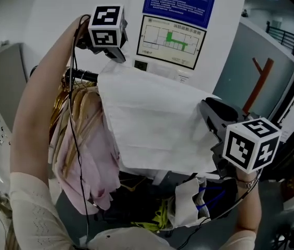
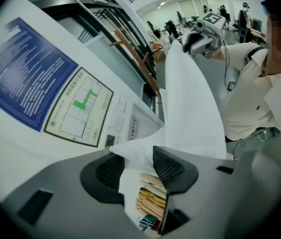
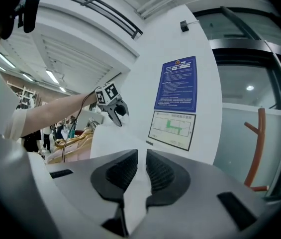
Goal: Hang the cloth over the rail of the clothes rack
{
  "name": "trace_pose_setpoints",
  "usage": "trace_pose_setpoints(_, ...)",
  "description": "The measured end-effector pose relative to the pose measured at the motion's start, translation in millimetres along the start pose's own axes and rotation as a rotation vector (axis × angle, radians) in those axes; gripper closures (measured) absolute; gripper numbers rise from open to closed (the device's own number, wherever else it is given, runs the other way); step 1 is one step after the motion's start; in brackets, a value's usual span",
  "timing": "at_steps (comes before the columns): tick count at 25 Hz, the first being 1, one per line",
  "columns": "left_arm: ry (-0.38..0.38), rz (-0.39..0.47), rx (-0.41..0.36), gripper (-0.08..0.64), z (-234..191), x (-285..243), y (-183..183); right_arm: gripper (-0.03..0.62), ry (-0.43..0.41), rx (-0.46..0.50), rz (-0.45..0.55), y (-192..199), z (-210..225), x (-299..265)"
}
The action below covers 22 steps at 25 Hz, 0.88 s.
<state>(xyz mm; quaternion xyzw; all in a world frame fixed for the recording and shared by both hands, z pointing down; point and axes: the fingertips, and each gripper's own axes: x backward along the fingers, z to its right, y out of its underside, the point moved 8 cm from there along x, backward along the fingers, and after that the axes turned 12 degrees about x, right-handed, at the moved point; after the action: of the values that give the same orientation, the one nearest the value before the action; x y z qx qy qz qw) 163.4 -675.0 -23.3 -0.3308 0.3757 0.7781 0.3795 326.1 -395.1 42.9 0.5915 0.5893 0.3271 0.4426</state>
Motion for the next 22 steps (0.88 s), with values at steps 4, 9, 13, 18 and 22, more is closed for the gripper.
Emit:
trace_pose_setpoints(4,-0.046,0.080,0.095,0.391,-20,2,13,0.536,0.022,0.009,-0.016,-1,-1,-5)
trace_pose_setpoints(9,0.183,0.053,0.252,0.391,-15,-1,50,0.546,0.029,0.009,-0.030,0,0,-7)
trace_pose_setpoints(13,0.231,0.074,0.304,0.390,-22,9,69,0.546,0.035,0.003,-0.030,0,-1,-8)
trace_pose_setpoints(18,-0.002,0.082,0.283,0.348,-50,24,91,0.546,0.036,-0.006,-0.039,-2,-4,-9)
trace_pose_setpoints(22,-0.209,0.210,0.192,0.348,-45,43,89,0.546,0.050,-0.010,-0.033,-3,-3,-8)
